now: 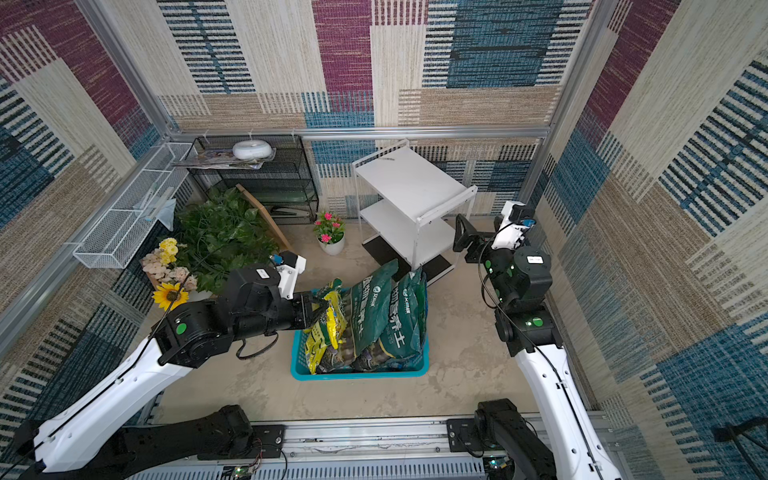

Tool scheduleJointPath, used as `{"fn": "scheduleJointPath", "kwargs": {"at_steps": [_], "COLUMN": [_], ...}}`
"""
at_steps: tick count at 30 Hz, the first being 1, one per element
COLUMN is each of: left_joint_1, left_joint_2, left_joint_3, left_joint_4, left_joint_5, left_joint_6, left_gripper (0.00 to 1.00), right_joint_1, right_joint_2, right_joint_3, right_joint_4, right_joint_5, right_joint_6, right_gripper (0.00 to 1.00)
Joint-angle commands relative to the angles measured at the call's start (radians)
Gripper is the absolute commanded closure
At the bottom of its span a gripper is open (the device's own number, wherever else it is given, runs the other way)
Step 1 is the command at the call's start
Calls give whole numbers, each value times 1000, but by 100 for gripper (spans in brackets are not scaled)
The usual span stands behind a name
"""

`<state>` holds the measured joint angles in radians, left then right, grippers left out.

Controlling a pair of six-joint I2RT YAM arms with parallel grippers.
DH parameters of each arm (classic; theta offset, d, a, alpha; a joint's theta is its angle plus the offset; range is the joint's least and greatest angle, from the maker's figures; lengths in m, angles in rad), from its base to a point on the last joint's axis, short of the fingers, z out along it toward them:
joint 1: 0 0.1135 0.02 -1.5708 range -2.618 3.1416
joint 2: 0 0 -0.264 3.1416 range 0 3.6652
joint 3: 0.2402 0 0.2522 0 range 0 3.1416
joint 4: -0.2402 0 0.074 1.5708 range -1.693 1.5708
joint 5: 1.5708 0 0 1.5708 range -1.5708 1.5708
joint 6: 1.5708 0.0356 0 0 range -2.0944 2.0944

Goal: Take down the fertilizer bag from the shelf
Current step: Place the fertilizer bag in the storage box.

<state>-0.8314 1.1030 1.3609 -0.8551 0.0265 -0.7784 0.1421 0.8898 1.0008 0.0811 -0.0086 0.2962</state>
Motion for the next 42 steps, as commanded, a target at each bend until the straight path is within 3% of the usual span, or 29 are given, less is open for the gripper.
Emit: {"fn": "scheduleJointPath", "kwargs": {"at_steps": [1,8,16,29,30,37,42], "left_joint_1": [2,3,2,2,2,2,2], "left_joint_2": [55,229,384,279,281,353,370], "left_joint_3": [33,163,204,43,44,183,319], "left_joint_4": [-6,-87,-101,-56,-37,16,73], "left_joint_5": [6,-14,-2,-49,-35,36,62], "left_joint_6": [20,13,-17,-71,-64,5,67], "left_gripper": [100,100,100,100,98,22,3], "right_joint_1": [0,1,1,1,1,0,1], "right_joint_2": [-1,-8,-12,-2,0,12,31], "right_joint_3": [-1,-2,-1,0,2,13,29], "right_joint_4": [29,28,22,25,25,14,-21], "right_joint_5": [-7,0,5,-5,-7,13,102], "right_joint_6": [5,2,-2,4,3,-6,-24], "right_gripper": [0,0,0,0,0,0,0]}}
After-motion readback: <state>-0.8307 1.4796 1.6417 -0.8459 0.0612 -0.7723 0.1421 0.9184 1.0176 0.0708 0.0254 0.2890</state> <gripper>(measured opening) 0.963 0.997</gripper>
